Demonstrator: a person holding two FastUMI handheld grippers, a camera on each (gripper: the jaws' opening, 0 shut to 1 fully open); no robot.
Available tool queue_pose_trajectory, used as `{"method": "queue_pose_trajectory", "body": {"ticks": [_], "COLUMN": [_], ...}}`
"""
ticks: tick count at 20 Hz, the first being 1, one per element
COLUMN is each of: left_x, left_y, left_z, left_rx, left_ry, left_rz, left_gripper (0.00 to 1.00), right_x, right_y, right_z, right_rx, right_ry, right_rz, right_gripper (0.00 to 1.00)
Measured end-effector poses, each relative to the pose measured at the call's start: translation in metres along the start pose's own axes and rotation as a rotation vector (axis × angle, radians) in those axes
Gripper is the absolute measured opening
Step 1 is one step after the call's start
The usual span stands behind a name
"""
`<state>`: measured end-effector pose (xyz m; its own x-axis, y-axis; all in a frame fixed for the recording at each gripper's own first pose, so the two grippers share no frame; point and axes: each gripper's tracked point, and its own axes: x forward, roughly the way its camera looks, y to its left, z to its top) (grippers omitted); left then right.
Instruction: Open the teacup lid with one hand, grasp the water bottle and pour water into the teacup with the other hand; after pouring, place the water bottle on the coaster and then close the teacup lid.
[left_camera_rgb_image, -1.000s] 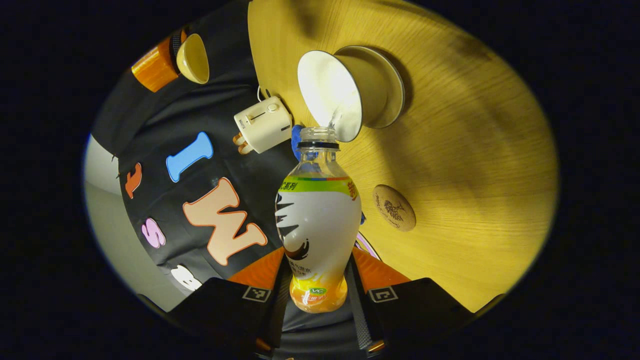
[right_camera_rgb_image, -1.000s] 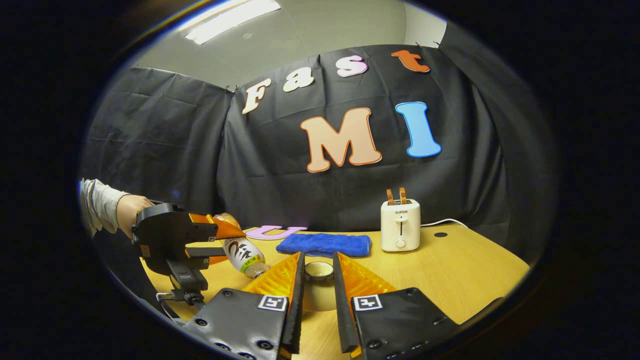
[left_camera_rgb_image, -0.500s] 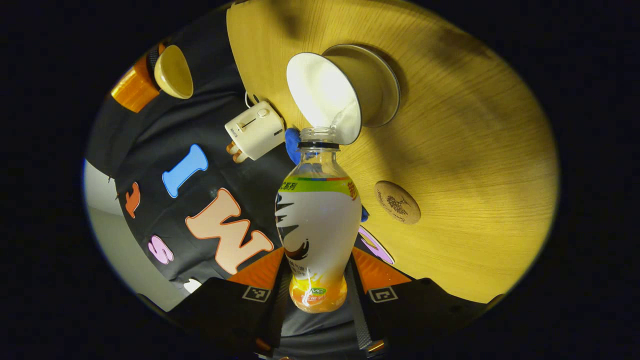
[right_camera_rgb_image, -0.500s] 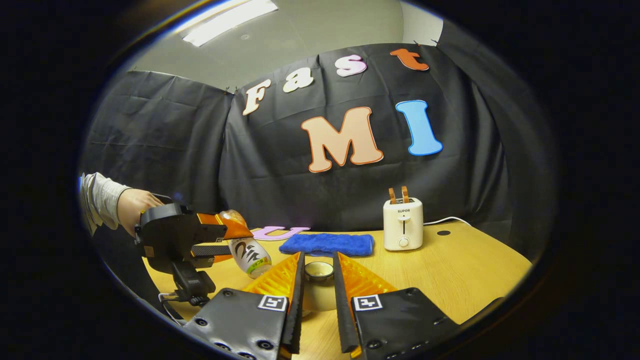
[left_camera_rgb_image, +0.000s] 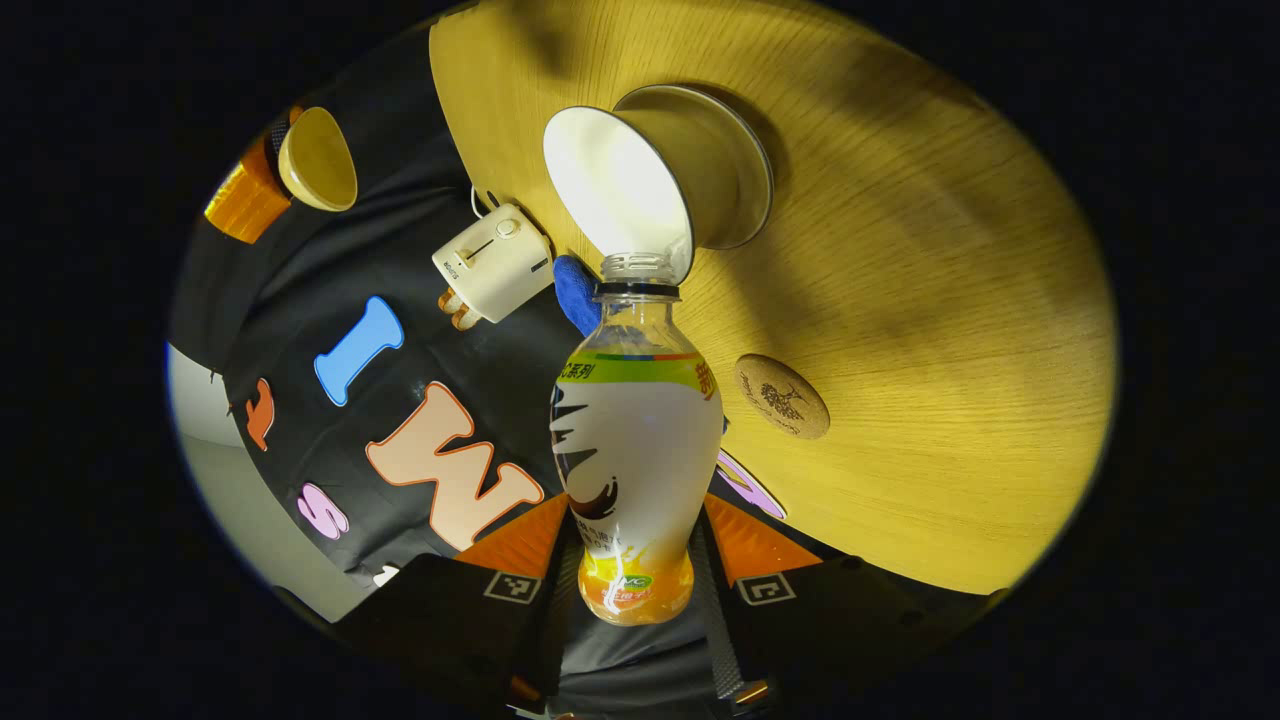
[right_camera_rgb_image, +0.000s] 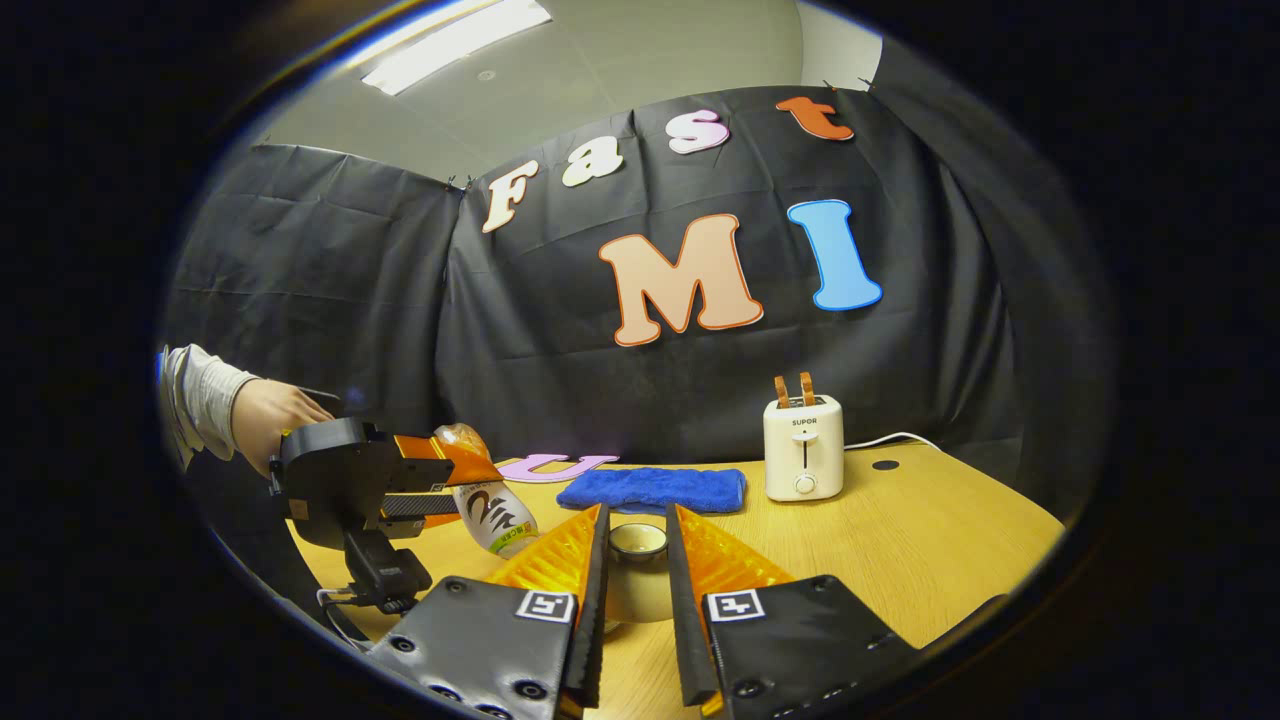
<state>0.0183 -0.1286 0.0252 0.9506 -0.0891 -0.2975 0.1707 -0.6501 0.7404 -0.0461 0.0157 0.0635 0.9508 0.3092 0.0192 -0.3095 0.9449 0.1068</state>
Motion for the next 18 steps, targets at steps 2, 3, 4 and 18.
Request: {"method": "queue_pose_trajectory", "body": {"ticks": [2, 3, 4, 18], "left_x": [0.0, -0.001, 0.0, 0.007], "left_y": [-0.001, -0.001, -0.001, -0.014], "left_z": [0.0, -0.001, -0.001, 0.003], "left_rx": [0.002, 0.004, 0.004, -0.097], "left_ry": [0.003, 0.005, 0.006, -0.044], "left_rz": [-0.001, -0.002, -0.002, -0.03], "left_gripper": [0.56, 0.56, 0.56, 0.55], "right_x": [0.0, -0.001, -0.001, -0.001], "right_y": [0.001, 0.002, 0.002, 0.002], "right_z": [0.001, 0.001, 0.001, 0.0], "right_rx": [-0.003, -0.004, -0.005, -0.007], "right_ry": [-0.001, -0.002, -0.002, 0.001], "right_rz": [0.002, 0.003, 0.004, 0.002], "right_gripper": [0.34, 0.34, 0.34, 0.34]}}
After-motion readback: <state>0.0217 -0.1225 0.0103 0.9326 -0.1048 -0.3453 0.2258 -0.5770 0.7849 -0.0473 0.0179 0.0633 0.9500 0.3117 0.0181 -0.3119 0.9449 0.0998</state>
